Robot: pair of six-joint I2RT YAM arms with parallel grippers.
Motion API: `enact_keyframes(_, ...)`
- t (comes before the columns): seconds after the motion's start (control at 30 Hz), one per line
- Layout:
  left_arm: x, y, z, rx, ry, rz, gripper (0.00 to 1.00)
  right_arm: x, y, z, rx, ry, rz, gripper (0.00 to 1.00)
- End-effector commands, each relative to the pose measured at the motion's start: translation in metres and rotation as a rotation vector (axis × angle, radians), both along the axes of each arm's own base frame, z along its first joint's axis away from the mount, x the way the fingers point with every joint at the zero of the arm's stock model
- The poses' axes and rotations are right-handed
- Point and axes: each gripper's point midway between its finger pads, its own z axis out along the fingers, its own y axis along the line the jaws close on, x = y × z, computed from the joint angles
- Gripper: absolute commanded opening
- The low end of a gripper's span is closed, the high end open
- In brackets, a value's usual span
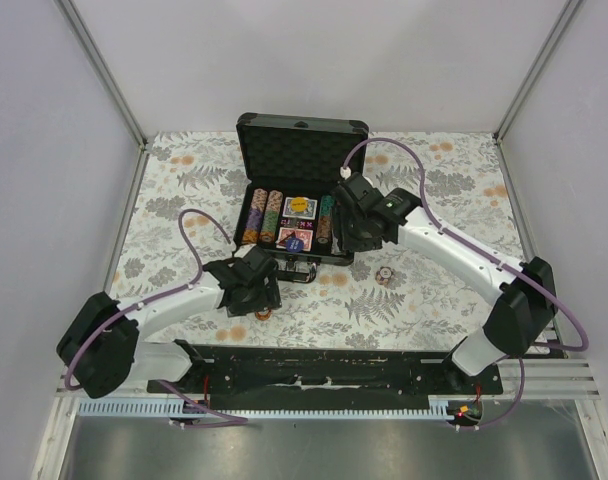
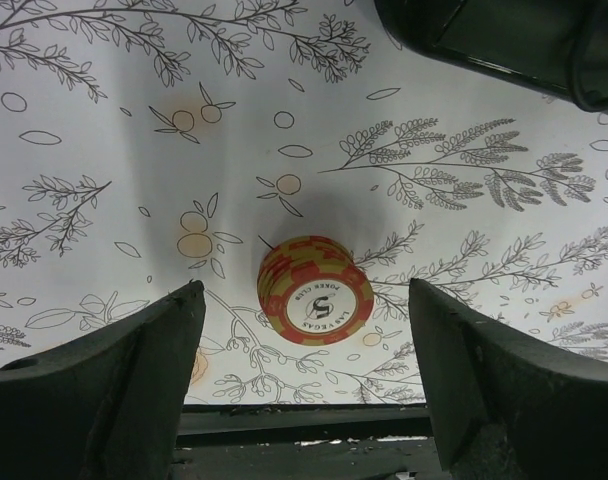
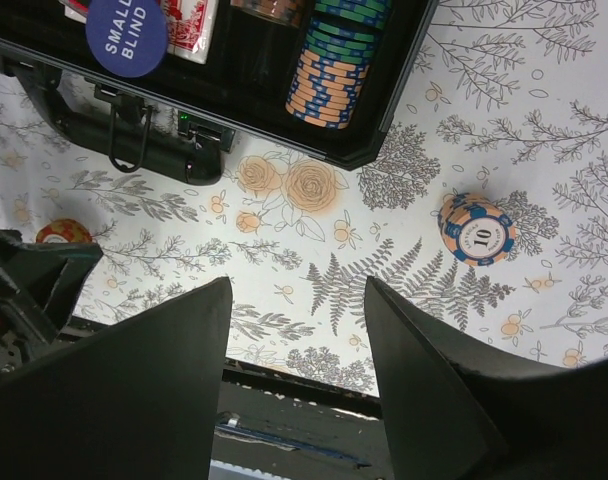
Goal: Pack up texas hold em set
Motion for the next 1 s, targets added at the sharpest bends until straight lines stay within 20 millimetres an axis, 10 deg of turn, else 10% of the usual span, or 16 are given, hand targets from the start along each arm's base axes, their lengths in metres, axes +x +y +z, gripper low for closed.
enact_keyframes(0.0,0.005,-0.004,-0.007,0.002,-0.001,0.005,0.88,0.002,0.009,0.008,0.074,-0.037,0.014,0.63)
enact_keyframes(0.43,-0.014,0.002,-0.033,0.136,0.191,-0.026,0.68,0.006,0.014,0.012,0.117,-0.050,-0.008,0.62)
enact_keyframes(0.97,-0.040,0.005,-0.047,0.201,0.271,-0.018,0.66,-0.001,0.006,0.021,0.141,-0.075,-0.023,0.61)
